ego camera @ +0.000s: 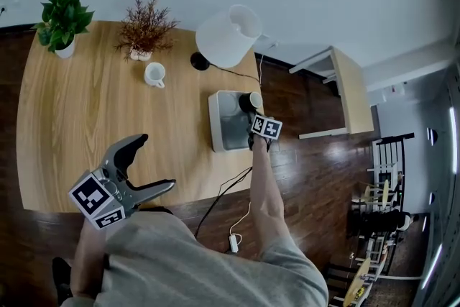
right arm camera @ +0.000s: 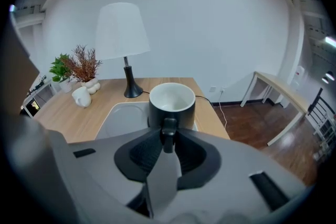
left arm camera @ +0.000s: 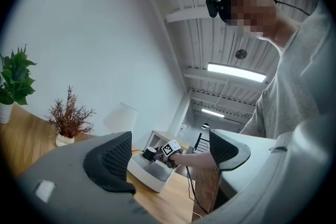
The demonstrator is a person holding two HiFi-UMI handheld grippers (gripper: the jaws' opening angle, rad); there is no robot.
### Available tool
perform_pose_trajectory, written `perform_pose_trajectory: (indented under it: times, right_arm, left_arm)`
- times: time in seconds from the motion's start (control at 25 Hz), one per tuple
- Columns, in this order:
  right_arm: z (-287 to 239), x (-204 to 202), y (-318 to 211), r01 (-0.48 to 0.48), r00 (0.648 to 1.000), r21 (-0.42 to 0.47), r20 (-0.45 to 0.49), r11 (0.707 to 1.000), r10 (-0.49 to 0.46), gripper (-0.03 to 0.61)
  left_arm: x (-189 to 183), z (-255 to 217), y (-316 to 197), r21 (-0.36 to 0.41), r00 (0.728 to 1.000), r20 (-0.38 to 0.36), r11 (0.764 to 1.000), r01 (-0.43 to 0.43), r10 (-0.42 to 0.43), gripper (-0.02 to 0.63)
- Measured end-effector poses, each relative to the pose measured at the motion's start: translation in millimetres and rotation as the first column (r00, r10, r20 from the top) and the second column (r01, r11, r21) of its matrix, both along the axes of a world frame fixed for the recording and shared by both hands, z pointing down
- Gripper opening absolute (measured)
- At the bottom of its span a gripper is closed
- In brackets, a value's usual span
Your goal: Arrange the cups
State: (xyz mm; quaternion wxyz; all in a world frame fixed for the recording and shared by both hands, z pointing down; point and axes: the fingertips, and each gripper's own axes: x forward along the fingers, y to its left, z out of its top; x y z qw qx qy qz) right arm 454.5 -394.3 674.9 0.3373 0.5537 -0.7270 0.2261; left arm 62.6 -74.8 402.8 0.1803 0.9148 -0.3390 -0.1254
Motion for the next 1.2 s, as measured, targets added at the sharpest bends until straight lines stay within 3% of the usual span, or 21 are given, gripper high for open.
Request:
perform_pose_trajectory:
  times: [0.16,0.28,0.4,0.48,0.6,0.72,0.8,1.0,1.2]
  right_arm:
    - [-6,8,16,-0.079,0.995,-0.008,0.055,0.997,0.080,0.107]
    - [-27,-6,49,-0.107,0.984,0.053,0.146,0.993,0.099,0.108]
    - [-67,-71,86,-0.011,0.961,0.185,0.272,0.983,-0.040,0.104]
    - [-102,-147,119,0.157,0.919,0.295,0.306,0.943,-0.248,0.103]
    - [-138,-264,178,0.416,0.804,0.379,0.272,0.827,-0.529,0.107]
    - [-153,-348,217,0.560,0.699,0.386,0.255,0.733,-0.668,0.109]
    - [-153,-381,229,0.617,0.663,0.379,0.222,0.690,-0.715,0.132]
    - [-147,-411,241,0.673,0.634,0.346,0.185,0.654,-0.751,0.187]
    - [-131,-416,238,0.672,0.653,0.317,0.170,0.669,-0.738,0.183]
  left_arm:
    - [3,-2,2,0.009,1.000,-0.006,1.000,-0.013,0.014,0.451]
    - [-3,-2,-1,0.009,1.000,-0.016,1.000,0.003,-0.003,0.451]
    - [-10,-3,-8,0.014,0.999,-0.027,0.999,0.030,-0.030,0.451]
    - [-15,-5,-12,0.027,0.998,-0.037,0.999,0.047,-0.046,0.446]
    - [-29,-11,-11,0.045,0.996,-0.053,0.996,0.077,-0.075,0.446]
    - [-47,-17,-6,0.052,0.992,-0.054,0.992,0.116,-0.113,0.446]
    - [-58,-19,-5,0.053,0.990,-0.050,0.989,0.137,-0.135,0.446]
    - [-75,-17,3,0.047,0.985,-0.059,0.985,0.166,-0.163,0.445]
    - [-85,-15,7,0.043,0.984,-0.065,0.985,0.168,-0.165,0.445]
